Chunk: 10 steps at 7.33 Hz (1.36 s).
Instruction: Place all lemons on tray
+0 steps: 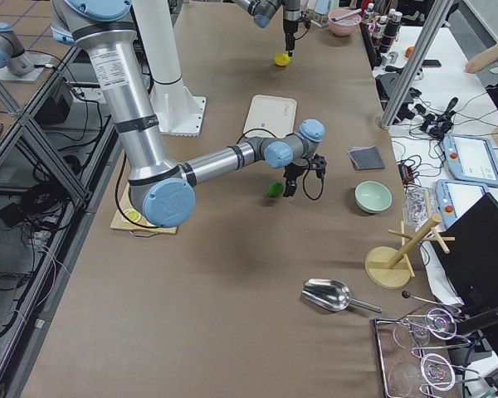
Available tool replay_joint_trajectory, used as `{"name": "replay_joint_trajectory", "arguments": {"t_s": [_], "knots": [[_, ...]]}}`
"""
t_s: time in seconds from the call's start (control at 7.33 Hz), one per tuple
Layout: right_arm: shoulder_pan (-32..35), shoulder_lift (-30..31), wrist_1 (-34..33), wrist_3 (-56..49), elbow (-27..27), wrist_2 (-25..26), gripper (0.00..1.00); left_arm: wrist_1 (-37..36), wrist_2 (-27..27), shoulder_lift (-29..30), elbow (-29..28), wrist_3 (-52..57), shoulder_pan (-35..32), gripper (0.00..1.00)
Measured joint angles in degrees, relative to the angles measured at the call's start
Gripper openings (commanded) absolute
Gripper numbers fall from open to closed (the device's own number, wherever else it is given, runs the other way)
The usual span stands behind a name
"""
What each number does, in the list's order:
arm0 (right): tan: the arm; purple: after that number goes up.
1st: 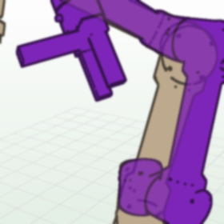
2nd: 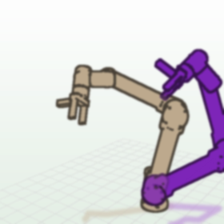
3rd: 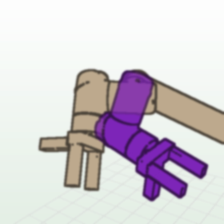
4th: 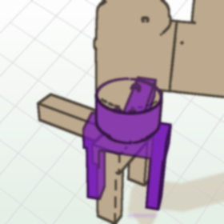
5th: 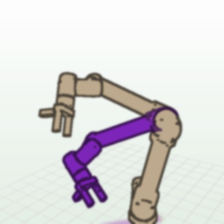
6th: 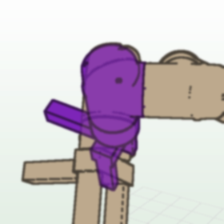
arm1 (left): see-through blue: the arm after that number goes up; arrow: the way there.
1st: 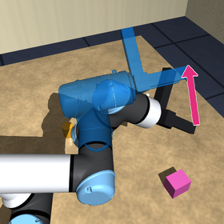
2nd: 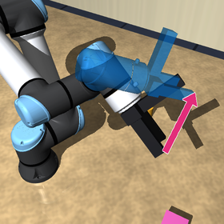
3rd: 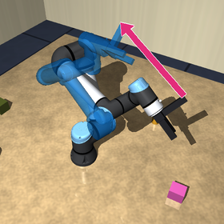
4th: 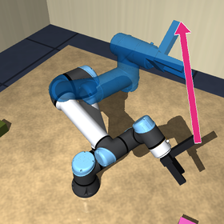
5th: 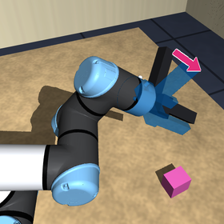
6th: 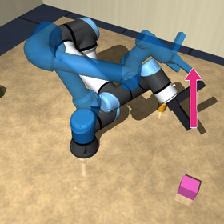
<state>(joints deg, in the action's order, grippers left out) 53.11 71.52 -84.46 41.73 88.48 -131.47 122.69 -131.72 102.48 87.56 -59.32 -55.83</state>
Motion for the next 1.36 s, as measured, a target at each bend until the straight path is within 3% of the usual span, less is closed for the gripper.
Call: {"name": "replay_joint_trajectory", "arguments": {"t_s": [0.27,0.41,0.55,0.68,0.82,0.95,1.09,1.36], "knots": [[-1.0,0.0,0.0,-0.5,-1.2,-0.5,0.80,3.2,1.1,-0.6,-0.4,0.0,1.9,0.94],[-1.2,0.0,0.0,-0.6,-1.6,-0.8,0.64,3.9,2.1,-1.1,-0.5,0.5,2.8,0.92],[-1.3,0.0,0.0,-0.7,-1.9,-1.5,0.58,4.2,3.4,-1.5,-0.4,1.5,3.7,0.82],[-1.4,0.0,-0.1,-0.7,-2.2,-2.7,0.58,4.3,4.3,-1.7,-0.3,2.3,4.4,0.64],[-1.5,0.1,-0.2,-0.8,-2.3,-3.8,0.58,4.3,4.6,-1.8,-0.3,2.6,4.7,0.36],[-1.6,0.3,-0.2,-0.8,-2.4,-5.1,0.49,4.3,4.7,-1.9,-0.3,2.8,4.9,0.00],[-1.6,0.5,-0.2,-0.9,-2.4,-6.0,0.33,4.3,4.7,-1.9,-0.2,2.9,4.9,0.00],[-1.2,0.5,-0.3,-0.9,-2.4,-6.9,0.34,4.3,4.4,-2.0,-0.2,3.5,4.9,0.00]]}}
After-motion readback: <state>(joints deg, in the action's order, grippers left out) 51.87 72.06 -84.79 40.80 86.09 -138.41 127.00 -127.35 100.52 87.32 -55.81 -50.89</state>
